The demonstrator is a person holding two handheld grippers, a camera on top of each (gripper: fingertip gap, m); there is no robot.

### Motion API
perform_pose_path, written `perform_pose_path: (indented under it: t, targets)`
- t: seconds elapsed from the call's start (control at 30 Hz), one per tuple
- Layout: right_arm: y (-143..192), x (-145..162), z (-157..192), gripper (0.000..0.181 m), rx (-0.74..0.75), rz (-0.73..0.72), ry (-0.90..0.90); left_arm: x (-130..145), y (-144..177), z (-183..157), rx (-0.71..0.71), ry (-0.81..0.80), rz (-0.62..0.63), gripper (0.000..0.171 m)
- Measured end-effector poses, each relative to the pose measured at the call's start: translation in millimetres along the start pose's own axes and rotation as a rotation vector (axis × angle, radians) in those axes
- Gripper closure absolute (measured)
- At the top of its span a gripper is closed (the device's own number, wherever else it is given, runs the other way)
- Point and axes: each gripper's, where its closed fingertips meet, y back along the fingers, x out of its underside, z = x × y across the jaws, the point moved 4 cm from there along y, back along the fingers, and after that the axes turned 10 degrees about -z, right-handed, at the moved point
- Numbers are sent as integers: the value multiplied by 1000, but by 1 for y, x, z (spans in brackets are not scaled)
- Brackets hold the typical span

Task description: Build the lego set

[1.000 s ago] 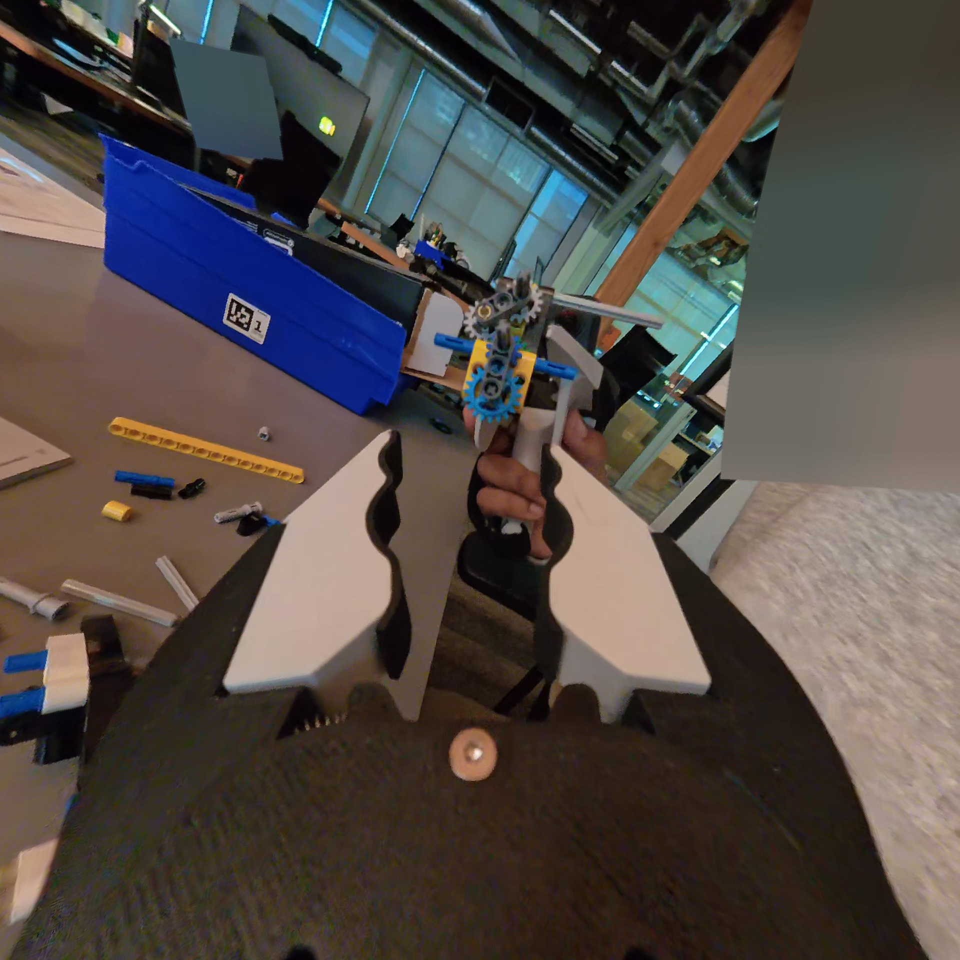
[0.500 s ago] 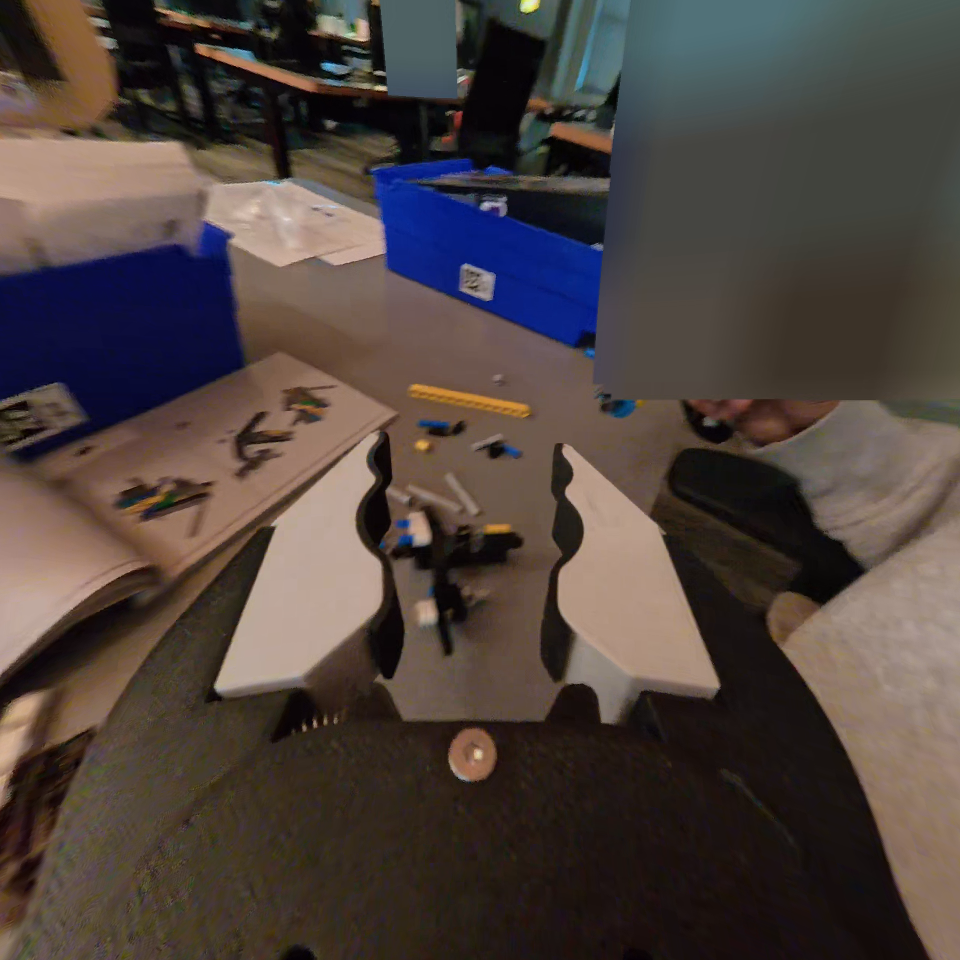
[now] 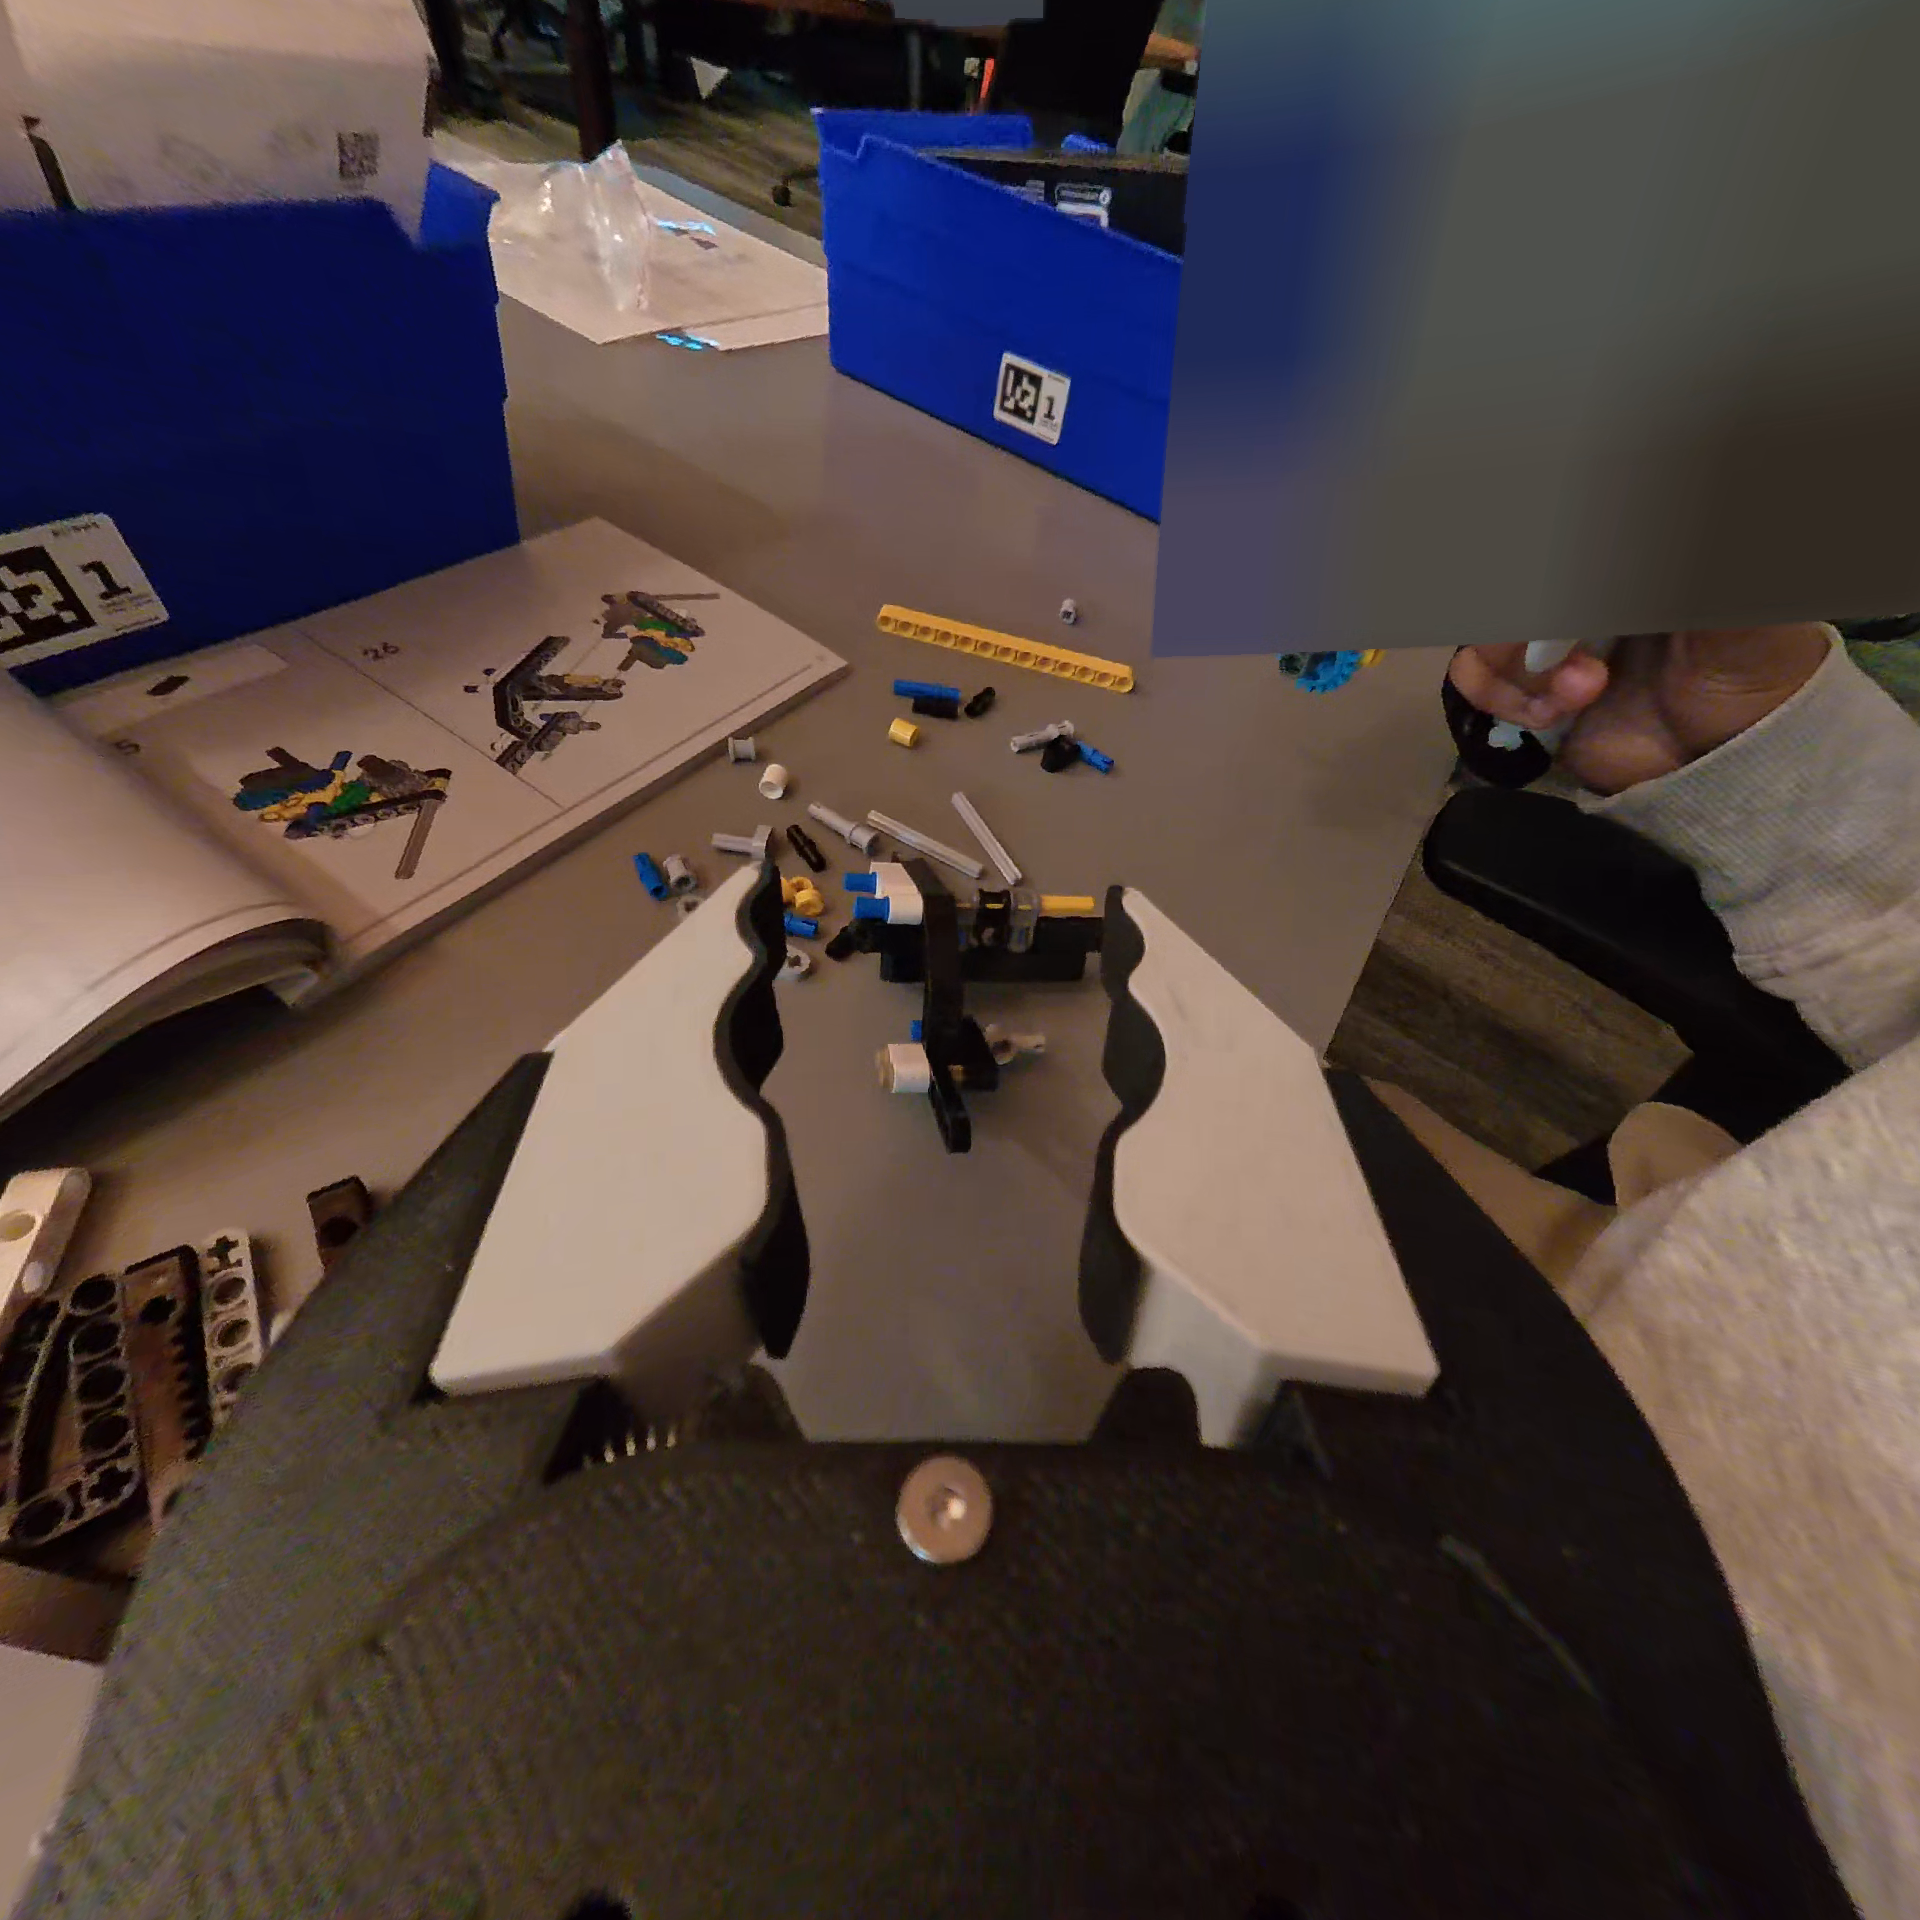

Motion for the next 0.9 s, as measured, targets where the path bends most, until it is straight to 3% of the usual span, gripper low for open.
perform_pose_path:
  t: [0.13,0.33,0.9]
  targets:
    - [0,2,-2,158,4,4,-11,5,-3,-3,31,17,42,123]
    - [1,3,-4,158,-1,0,-18,14,-13,-6,33,-14,135,125]
    - [-1,7,-9,158,-7,0,-39,19,-26,-3,39,17,197,137]
